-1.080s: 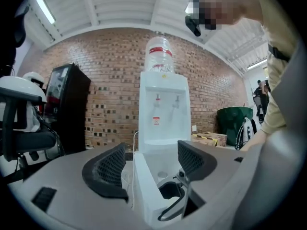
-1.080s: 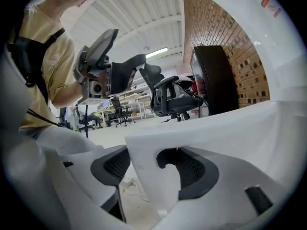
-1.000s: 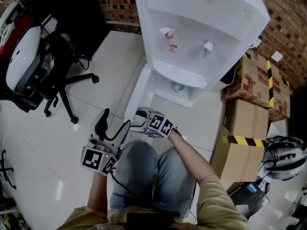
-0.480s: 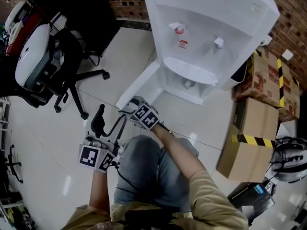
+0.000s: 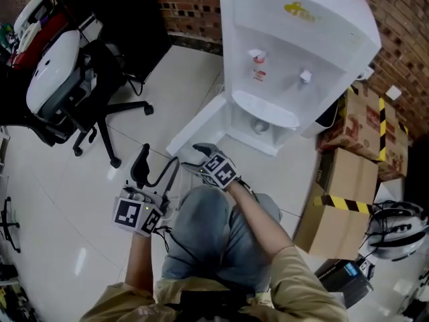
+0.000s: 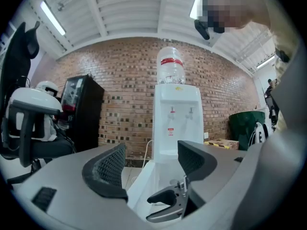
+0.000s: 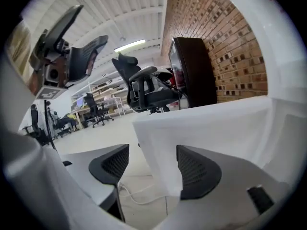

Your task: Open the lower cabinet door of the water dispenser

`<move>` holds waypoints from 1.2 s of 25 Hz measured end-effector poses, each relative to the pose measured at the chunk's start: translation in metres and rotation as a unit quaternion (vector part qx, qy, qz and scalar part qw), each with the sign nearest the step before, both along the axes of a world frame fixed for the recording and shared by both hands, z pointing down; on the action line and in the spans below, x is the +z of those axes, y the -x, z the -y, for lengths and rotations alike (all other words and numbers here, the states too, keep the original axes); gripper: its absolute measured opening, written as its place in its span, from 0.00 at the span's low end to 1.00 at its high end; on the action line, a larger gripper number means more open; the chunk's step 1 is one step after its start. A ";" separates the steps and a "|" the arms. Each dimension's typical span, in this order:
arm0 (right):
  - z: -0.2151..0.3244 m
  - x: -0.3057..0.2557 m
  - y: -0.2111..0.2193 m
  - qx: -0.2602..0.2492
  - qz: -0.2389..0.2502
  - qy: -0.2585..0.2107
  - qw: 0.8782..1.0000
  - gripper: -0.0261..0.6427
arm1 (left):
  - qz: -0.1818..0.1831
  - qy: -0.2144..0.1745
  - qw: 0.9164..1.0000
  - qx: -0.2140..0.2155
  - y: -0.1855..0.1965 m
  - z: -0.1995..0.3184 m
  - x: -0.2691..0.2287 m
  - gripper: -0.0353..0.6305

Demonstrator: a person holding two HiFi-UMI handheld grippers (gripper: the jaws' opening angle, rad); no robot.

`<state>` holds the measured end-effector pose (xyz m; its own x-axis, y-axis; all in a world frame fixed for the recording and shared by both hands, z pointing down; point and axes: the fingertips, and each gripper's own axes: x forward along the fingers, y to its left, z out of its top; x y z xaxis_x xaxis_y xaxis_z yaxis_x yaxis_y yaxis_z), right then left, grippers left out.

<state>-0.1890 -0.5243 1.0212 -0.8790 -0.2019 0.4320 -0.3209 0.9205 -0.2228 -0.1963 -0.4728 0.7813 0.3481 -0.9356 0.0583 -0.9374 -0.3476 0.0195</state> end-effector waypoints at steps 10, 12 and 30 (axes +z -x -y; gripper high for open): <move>0.018 -0.129 -0.189 0.229 0.113 -0.102 0.962 0.56 | -0.013 -0.008 0.998 0.061 -0.078 0.035 0.007 0.55; 0.012 -0.164 -0.230 0.286 0.127 -0.145 0.939 0.56 | 0.004 -0.017 0.997 0.078 -0.097 0.038 0.008 0.55; -0.035 -0.256 -0.375 0.515 0.107 -0.292 0.799 0.56 | 0.044 -0.063 0.991 0.112 -0.154 0.040 -0.003 0.55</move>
<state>0.1863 -0.4891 0.7649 -0.1586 -0.9776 -0.1380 -0.9870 0.1607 -0.0037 -0.0420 -0.5124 0.7785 0.5470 -0.8370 -0.0146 -0.8324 -0.5419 -0.1163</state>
